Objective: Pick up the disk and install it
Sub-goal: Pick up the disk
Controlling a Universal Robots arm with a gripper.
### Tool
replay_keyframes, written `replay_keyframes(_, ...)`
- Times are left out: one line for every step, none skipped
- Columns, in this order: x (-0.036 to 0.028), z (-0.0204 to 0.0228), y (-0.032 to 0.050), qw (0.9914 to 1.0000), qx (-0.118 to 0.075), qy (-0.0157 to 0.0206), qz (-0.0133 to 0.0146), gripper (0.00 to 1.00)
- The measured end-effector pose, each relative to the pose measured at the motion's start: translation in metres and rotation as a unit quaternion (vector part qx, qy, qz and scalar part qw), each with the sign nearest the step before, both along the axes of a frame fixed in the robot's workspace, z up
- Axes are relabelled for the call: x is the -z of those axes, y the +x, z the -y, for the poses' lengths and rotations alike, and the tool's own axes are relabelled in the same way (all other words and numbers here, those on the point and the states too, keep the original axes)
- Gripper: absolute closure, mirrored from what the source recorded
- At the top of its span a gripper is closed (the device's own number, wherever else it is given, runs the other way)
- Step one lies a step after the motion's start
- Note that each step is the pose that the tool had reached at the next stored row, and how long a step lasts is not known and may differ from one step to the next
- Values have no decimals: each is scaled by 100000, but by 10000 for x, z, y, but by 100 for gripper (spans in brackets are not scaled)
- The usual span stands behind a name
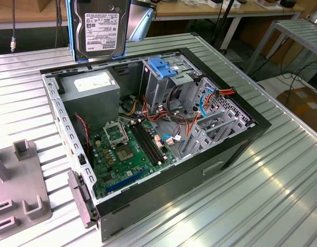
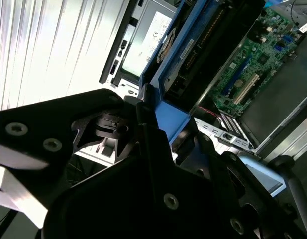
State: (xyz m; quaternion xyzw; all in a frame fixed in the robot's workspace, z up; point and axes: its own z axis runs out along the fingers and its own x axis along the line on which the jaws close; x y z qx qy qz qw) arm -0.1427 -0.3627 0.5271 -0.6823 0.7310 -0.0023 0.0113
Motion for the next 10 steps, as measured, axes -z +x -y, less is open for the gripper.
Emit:
replay_keyframes(0, 6, 0, 100000, -14, -1, -2, 63)
replay_keyframes(0, 12, -1, 100000, -67, -1, 1, 63)
replay_keyframes(1, 15, -1, 99999, -460, -1, 2, 63)
replay_keyframes(1, 17, 0, 99996, -837, -3, 0, 63)
replay_keyframes(1, 17, -1, 99992, -1291, -5, -1, 63)
replay_keyframes(1, 18, -1, 99982, -1886, -7, -4, 63)
replay_keyframes(1, 18, 0, 99969, -2477, -6, -3, 63)
replay_keyframes(2, 28, -1, 99962, -2747, 25, 0, 63)
replay_keyframes(1, 41, 0, 99961, -2772, 129, -4, 63)
replay_keyframes(1, 57, 0, 99961, -2782, 236, -1, 63)
